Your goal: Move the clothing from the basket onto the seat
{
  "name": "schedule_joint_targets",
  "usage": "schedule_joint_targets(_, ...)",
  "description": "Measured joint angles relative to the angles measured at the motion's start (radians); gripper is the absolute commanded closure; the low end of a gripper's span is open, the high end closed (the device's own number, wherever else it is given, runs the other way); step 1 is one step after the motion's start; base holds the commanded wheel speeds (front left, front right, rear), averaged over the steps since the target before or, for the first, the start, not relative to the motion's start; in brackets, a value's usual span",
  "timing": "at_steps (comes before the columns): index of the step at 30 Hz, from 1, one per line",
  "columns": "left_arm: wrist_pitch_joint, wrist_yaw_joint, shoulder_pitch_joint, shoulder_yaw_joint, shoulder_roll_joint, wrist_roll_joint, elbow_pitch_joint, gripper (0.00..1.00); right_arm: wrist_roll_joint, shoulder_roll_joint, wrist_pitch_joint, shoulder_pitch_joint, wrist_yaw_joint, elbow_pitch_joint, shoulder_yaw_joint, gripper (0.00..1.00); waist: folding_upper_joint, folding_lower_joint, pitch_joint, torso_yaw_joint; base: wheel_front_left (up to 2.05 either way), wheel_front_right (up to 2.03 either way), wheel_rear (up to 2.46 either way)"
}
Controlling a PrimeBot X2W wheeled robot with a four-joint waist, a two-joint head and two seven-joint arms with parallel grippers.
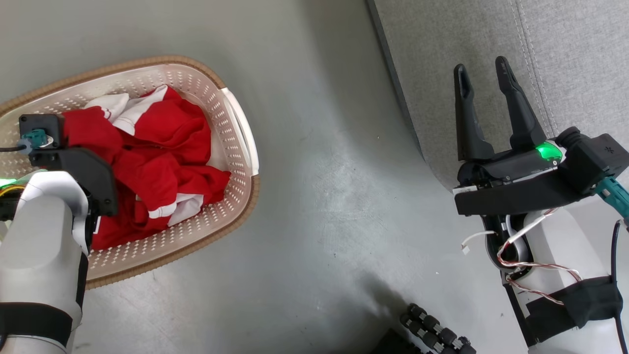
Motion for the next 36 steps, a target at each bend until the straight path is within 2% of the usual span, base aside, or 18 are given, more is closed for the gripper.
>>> schedule_joint_targets(13,-0.117,-0.076,0.054,-0.020,-0.040,-0.005,-0.002,1.00,-0.002,0.000,0.000,0.003,0.000,0.029,-0.027,0.00,0.0000,-0.0001,-0.066,0.027,0.00,0.00,0.00)
schedule_joint_targets(17,-0.152,-0.076,0.079,-0.023,-0.064,-0.008,-0.005,1.00,-0.005,0.000,0.000,0.007,0.001,0.034,-0.037,0.00,0.0000,-0.0001,-0.086,0.035,0.00,0.00,0.00)
schedule_joint_targets(20,-0.182,-0.093,0.101,-0.029,-0.082,-0.008,-0.006,1.00,-0.005,0.000,0.000,0.015,0.001,0.040,-0.051,0.00,0.0000,-0.0001,-0.107,0.043,0.00,0.00,0.00)
schedule_joint_targets(24,-0.222,-0.102,0.123,-0.028,-0.086,-0.016,-0.007,1.00,-0.012,-0.001,0.000,0.029,0.002,0.050,-0.062,0.00,0.0000,-0.0001,-0.139,0.056,0.00,0.00,0.00)
schedule_joint_targets(36,-0.259,-0.136,0.195,-0.026,-0.148,-0.063,-0.041,1.00,-0.022,-0.020,0.000,0.066,0.012,0.067,-0.089,0.00,-0.0001,-0.0001,-0.246,0.098,0.00,0.00,0.00)
